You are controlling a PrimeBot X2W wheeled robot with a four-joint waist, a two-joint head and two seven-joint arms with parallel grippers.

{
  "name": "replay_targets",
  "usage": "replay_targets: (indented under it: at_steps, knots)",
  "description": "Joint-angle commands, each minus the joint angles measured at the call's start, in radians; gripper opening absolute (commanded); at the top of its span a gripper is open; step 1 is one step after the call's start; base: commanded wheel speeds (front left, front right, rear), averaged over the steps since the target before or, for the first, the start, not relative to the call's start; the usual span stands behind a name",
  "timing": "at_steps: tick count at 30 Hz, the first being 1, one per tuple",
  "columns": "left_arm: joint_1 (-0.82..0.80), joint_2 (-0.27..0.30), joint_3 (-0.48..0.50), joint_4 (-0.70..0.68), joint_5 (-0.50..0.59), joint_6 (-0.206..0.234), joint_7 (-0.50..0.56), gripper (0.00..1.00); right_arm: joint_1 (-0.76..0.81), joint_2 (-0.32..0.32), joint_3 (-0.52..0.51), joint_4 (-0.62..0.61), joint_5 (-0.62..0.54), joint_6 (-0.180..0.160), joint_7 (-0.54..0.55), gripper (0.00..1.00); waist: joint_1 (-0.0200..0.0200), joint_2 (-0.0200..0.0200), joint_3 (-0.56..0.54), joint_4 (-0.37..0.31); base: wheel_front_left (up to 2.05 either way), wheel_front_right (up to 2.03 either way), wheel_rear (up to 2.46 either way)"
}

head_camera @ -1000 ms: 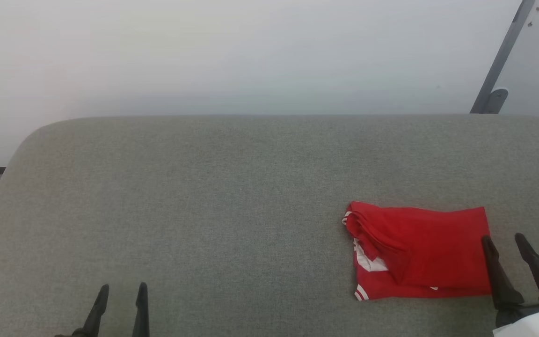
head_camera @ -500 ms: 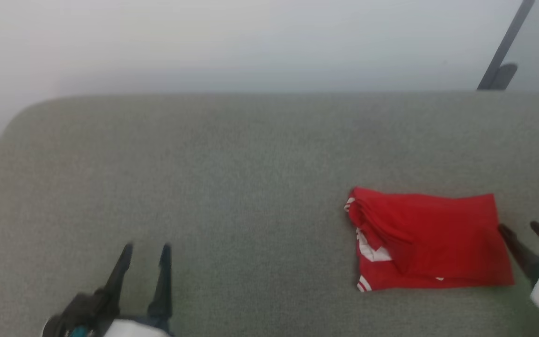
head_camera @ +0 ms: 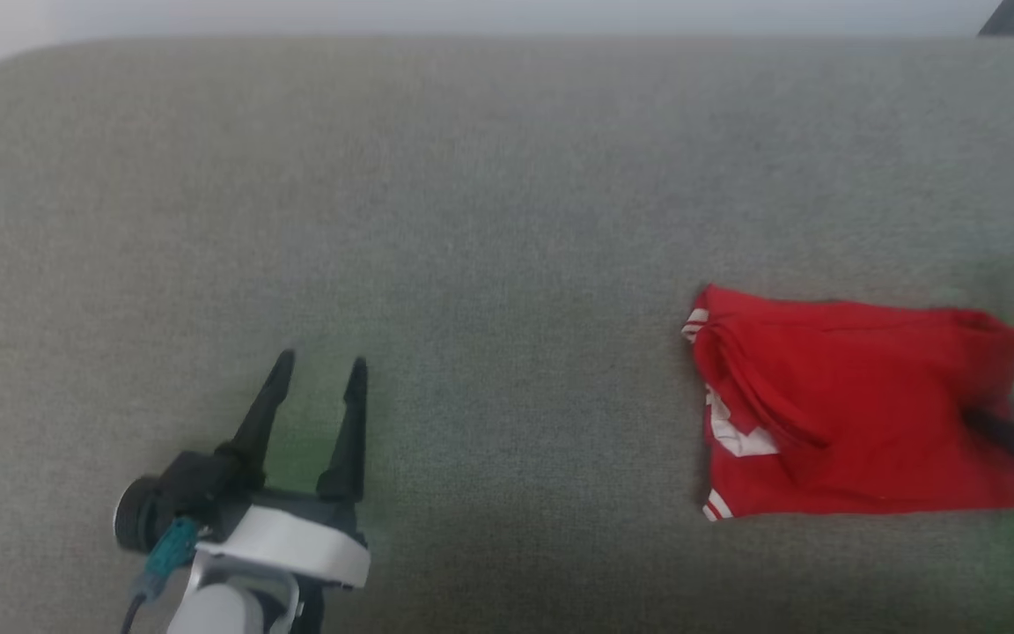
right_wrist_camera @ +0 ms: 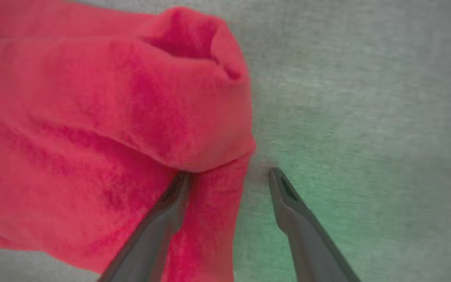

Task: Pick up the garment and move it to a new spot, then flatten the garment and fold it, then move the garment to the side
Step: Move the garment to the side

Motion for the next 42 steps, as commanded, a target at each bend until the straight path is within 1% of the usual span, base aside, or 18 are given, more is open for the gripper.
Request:
replay_targets:
  at_steps: [1, 4, 5, 7, 11, 12, 14, 15, 19, 22, 25, 28, 31, 36, 42]
  knots:
    - [-0.022, 0.001, -0.003, 0.004, -0.003, -0.001, -0.004, 1.00, -0.022, 0.007, 0.012, 0.011, 0.010, 0.000, 0.019, 1.00, 0.0000, -0.0001, 0.035, 0.009, 0.00, 0.00, 0.00]
    - [-0.055, 0.006, -0.013, 0.009, -0.002, -0.001, -0.004, 1.00, -0.030, 0.035, 0.031, 0.030, 0.038, 0.000, 0.032, 1.00, 0.0000, -0.0001, 0.058, 0.007, 0.00, 0.00, 0.00]
    - [-0.064, 0.010, -0.016, 0.011, 0.000, -0.001, -0.004, 1.00, -0.038, 0.045, 0.032, 0.033, 0.045, 0.000, 0.027, 0.82, 0.0000, -0.0001, 0.065, 0.004, 0.00, 0.00, 0.00]
    - [-0.078, 0.018, -0.018, 0.014, 0.004, -0.001, -0.004, 1.00, -0.048, 0.059, 0.043, 0.030, 0.047, 0.000, 0.015, 0.00, 0.0000, -0.0001, 0.078, -0.005, 0.00, 0.00, 0.00]
    - [-0.110, 0.032, -0.035, 0.011, 0.006, -0.001, -0.004, 1.00, -0.073, 0.060, 0.032, 0.029, 0.064, -0.001, -0.040, 0.00, 0.0000, -0.0001, 0.097, -0.040, 0.00, 0.00, 0.00]
    - [-0.110, 0.032, -0.035, 0.011, 0.006, -0.001, -0.004, 1.00, -0.073, 0.060, 0.032, 0.029, 0.064, -0.001, -0.040, 0.00, 0.0000, -0.0001, 0.097, -0.040, 0.00, 0.00, 0.00]
    - [-0.125, 0.043, -0.045, 0.004, 0.001, -0.001, -0.004, 1.00, -0.093, 0.061, 0.010, 0.038, 0.078, -0.002, -0.080, 0.00, 0.0000, -0.0001, 0.105, -0.066, 0.00, 0.00, 0.00]
    - [-0.144, 0.058, -0.054, -0.002, -0.001, -0.001, -0.004, 1.00, -0.110, 0.047, -0.011, 0.044, 0.089, -0.002, -0.115, 0.00, 0.0000, -0.0001, 0.118, -0.096, 0.00, 0.00, 0.00]
    - [-0.201, 0.089, -0.093, -0.014, 0.013, -0.001, -0.004, 1.00, -0.137, 0.021, -0.042, 0.056, 0.101, -0.001, -0.184, 0.00, 0.0000, -0.0001, 0.158, -0.158, 0.00, 0.00, 0.00]
    - [-0.269, 0.130, -0.158, -0.017, 0.016, -0.001, -0.004, 1.00, -0.145, -0.008, -0.082, 0.085, 0.111, -0.001, -0.247, 0.00, 0.0000, -0.0001, 0.201, -0.195, 0.00, 0.00, 0.00]
    - [-0.350, 0.156, -0.212, -0.016, 0.010, -0.001, -0.004, 1.00, -0.164, -0.033, -0.120, 0.128, 0.119, -0.001, -0.301, 0.00, 0.0000, -0.0001, 0.250, -0.225, 0.00, 0.00, 0.00]
    - [-0.428, 0.176, -0.261, -0.009, 0.009, -0.001, -0.004, 1.00, -0.192, -0.046, -0.150, 0.185, 0.121, -0.001, -0.356, 0.00, 0.0000, -0.0001, 0.286, -0.247, 0.00, 0.00, 0.00]
    - [-0.494, 0.189, -0.298, -0.012, 0.005, -0.001, -0.004, 1.00, -0.233, -0.052, -0.158, 0.241, 0.113, -0.001, -0.401, 0.00, 0.0000, -0.0001, 0.315, -0.263, 0.00, 0.00, 0.00]
    - [-0.558, 0.214, -0.327, -0.045, -0.028, -0.001, -0.004, 1.00, -0.326, -0.051, -0.141, 0.321, 0.086, -0.001, -0.464, 0.00, 0.0000, -0.0001, 0.352, -0.280, 0.00, 0.00, 0.00]
    - [-0.596, 0.258, -0.345, -0.074, -0.043, -0.001, -0.004, 1.00, -0.447, -0.076, -0.106, 0.447, 0.044, -0.001, -0.557, 0.00, 0.0000, -0.0001, 0.387, -0.289, 0.00, 0.00, 0.00]
